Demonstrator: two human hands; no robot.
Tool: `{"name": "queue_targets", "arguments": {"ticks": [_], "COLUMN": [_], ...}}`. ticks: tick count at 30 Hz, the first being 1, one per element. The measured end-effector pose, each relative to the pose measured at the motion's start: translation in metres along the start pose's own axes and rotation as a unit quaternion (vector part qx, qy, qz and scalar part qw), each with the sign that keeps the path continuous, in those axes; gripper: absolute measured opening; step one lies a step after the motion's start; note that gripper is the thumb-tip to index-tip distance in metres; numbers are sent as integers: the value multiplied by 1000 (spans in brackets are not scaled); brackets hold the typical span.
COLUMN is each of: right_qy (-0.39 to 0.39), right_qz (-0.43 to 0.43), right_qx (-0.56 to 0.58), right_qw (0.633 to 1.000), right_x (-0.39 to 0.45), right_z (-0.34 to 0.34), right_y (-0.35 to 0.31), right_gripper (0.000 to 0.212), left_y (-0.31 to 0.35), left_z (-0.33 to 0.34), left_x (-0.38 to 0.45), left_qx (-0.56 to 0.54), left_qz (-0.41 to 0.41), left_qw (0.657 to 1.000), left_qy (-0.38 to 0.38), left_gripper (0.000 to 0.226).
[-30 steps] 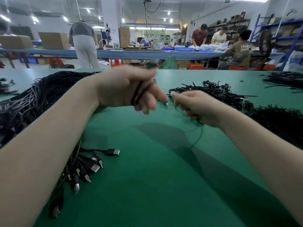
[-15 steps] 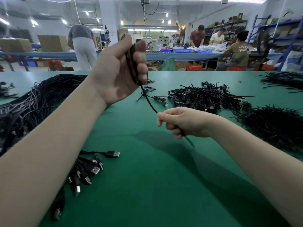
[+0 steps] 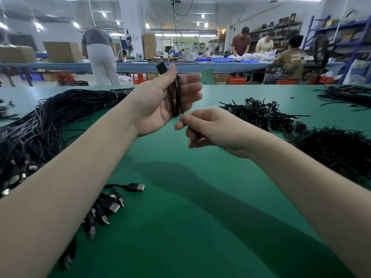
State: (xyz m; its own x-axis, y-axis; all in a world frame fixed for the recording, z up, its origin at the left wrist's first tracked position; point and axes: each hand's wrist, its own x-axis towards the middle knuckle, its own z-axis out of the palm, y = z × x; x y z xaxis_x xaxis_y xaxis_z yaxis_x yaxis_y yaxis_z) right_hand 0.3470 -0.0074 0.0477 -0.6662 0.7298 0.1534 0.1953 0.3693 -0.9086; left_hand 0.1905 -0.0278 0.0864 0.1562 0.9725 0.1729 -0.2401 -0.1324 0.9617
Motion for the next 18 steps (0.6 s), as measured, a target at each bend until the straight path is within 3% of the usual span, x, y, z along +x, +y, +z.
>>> {"name": "queue_targets", "arguments": {"ticks": [3, 5, 7, 9, 11, 15, 18], "right_qy": [-6, 71, 139, 108, 60, 68, 110], "right_qz": [47, 63, 61, 57, 53, 65, 64], "right_qx": [-90, -175, -112, 62, 155, 151, 135], "right_qw": [995, 980, 982, 991, 985, 984, 983], "right_x": [-1, 2, 4, 5, 4, 7, 8], "right_z": [-6, -13, -21, -25, -24, -15, -12], "right_y": [17, 26, 27, 19, 12, 16, 25], "right_gripper": [26, 24, 24, 25, 24, 18, 16], "left_y": [6, 9, 6, -3, -14, -23, -27], "left_z": [6, 4, 4, 7, 10, 9, 9], "left_x": [-5, -6, -6, -6, -4, 0, 1], "left_qx": [-80, -95, -83, -81, -95, -101, 6], "left_qz": [10, 15, 2, -20, -45, -91, -83], "left_qw": [997, 994, 994, 991, 988, 986, 996], "left_qy": [-9, -42, -78, -105, -113, -91, -32], "left_gripper": [39, 34, 29, 26, 26, 28, 29]}}
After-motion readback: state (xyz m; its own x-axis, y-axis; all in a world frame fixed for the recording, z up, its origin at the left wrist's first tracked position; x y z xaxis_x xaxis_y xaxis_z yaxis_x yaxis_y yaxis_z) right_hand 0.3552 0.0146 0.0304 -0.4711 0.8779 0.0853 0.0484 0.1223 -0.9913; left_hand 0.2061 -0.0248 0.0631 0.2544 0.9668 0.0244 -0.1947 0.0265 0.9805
